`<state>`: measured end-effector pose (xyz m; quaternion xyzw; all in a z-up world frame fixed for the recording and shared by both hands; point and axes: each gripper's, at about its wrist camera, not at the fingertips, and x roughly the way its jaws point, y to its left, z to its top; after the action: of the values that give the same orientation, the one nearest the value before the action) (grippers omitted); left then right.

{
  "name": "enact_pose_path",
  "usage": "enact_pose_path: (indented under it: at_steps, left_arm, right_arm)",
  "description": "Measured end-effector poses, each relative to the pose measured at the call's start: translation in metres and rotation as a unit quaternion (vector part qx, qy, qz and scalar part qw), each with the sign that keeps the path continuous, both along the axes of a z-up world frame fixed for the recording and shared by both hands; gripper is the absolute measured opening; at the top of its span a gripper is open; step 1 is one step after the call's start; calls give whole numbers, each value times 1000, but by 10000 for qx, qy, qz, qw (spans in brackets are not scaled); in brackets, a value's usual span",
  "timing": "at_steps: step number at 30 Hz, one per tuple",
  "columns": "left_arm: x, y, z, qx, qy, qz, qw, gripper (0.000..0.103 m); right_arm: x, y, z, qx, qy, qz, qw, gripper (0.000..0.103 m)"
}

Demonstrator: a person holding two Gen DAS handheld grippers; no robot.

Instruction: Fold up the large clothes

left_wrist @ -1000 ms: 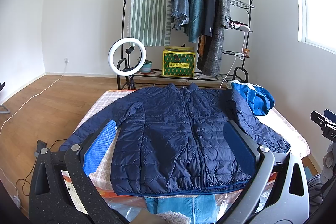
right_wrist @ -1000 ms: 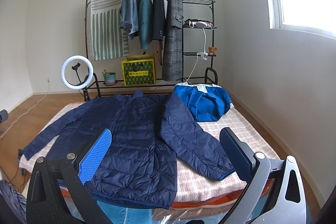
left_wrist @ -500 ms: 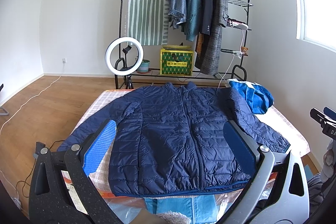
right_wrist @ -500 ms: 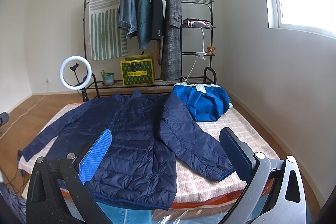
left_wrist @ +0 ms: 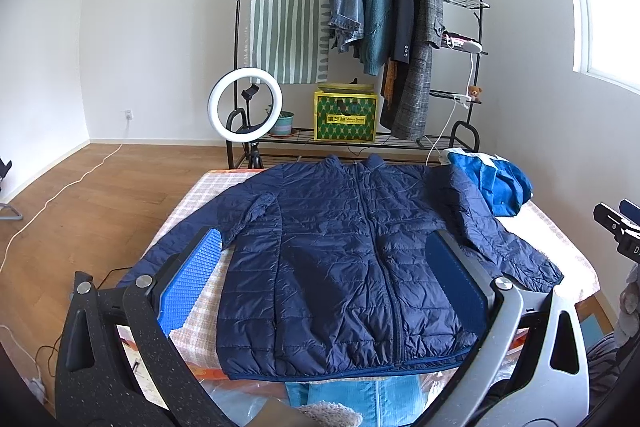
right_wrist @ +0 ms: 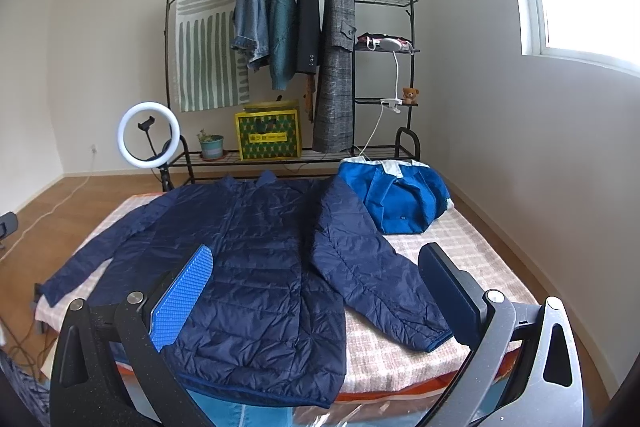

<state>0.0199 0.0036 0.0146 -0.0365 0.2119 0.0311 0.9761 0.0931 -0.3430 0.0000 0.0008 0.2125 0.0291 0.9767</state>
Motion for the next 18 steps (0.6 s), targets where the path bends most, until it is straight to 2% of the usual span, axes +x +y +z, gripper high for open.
enact_pose_path:
  at_steps: [10, 18]
  left_arm:
    - [28, 20, -9, 135, 137, 298, 9994, 103]
    - [54, 51, -24, 225, 265, 615, 9975, 103]
  right_arm:
    - [35, 28, 6, -51, -86, 210, 9997, 102]
    - [70, 49, 5, 22, -105, 367, 9993, 102]
